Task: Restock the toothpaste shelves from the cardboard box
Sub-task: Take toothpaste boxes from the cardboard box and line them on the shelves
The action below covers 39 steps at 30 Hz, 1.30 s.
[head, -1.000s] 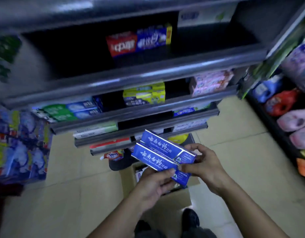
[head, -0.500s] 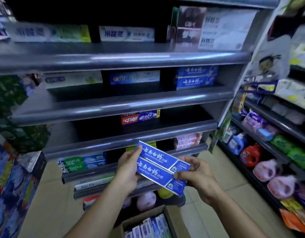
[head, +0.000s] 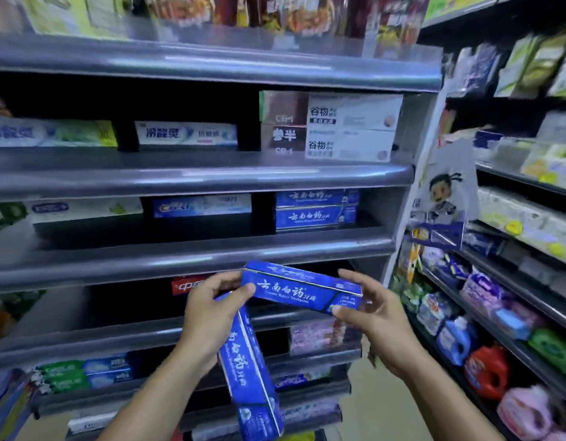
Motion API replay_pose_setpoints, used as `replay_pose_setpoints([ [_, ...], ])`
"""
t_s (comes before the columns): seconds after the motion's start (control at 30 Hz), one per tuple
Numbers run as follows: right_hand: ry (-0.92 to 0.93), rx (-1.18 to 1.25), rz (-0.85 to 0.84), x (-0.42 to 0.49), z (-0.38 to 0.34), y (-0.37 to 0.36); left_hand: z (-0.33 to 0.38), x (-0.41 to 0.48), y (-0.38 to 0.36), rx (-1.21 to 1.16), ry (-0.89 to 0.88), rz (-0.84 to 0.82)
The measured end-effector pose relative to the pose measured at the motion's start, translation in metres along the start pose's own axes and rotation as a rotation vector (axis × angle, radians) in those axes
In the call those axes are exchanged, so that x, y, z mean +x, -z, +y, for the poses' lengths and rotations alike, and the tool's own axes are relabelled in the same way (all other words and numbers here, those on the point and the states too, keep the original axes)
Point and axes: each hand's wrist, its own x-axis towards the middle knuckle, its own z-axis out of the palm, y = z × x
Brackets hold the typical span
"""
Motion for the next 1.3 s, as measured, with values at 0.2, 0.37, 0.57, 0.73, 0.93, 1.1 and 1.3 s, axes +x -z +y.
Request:
replay_pose_setpoints([
  [0.2,0.323,-0.023,0.243,0.065,-0.042,0.035,0.042,0.022,-0.055,0.025,-0.166,0.044],
  [0.37,0.417,-0.097,0.239,0.115,-0.049,0.039,0.057,0.045,-0.076,0.126,-0.129,0.053],
  [0.57,0.398,-0.405,0.274,0.135,-0.039,0.04,0.051,0.073,-0.087,0.197,-0.041,0.049],
  [0.73,0.378,-0.68,0.268,0.136,-0.039,0.036,0.039,0.078,-0.086,0.342,-0.018,-0.006],
  [0.93,0.432,-0.716,0.234,0.128,-0.042,0.039,0.046,0.076,-0.087,0.232,0.007,0.142],
  [1.1,0.434,-0.432,0.234,0.085,-0.023,0.041,0.057,0.07,-0.084,0.052,-0.018,0.285],
  [1.3,0.024,-0.009,-0.258,0.045,-0.009,0.044,0.062,0.069,-0.091,-0.222,0.086,0.388],
])
